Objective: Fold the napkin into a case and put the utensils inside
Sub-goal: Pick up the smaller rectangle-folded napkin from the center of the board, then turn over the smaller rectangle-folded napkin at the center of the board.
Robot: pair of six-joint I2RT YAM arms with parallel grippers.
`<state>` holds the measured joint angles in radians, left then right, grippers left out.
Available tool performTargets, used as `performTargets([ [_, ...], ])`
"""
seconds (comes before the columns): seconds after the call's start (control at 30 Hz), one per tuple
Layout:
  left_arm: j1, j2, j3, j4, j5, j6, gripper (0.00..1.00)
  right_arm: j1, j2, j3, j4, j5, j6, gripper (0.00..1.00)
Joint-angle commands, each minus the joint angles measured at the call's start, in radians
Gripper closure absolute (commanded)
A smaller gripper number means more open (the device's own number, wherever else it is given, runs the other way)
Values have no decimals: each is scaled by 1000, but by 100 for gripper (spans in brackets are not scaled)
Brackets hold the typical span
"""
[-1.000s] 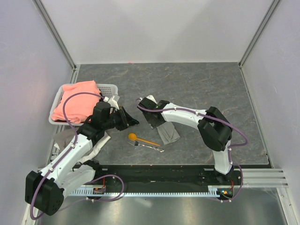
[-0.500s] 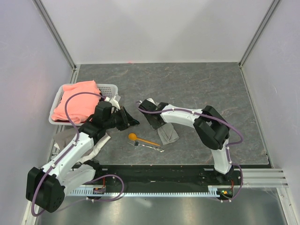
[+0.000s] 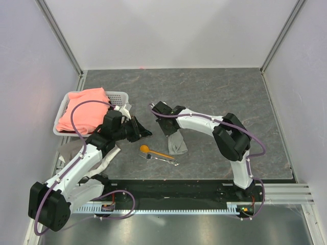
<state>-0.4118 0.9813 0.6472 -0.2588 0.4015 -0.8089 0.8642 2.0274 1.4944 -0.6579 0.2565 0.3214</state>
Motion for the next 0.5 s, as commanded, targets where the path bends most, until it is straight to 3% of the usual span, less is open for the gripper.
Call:
performTargets([
  [0.0, 1, 0, 6, 23, -3, -7, 78, -40, -64, 63, 61, -262, 22, 100],
  [0.13, 1, 7, 17, 13, -29, -12, 78, -99, -72, 49, 157, -508, 45, 100],
  [0.27, 1, 29, 32, 10, -46, -22, 78, -174, -53, -66, 338, -829, 116, 100],
  [0.47, -1, 66, 60, 12, -66, -27, 78, -266, -41, -239, 604, -1066, 221, 100],
])
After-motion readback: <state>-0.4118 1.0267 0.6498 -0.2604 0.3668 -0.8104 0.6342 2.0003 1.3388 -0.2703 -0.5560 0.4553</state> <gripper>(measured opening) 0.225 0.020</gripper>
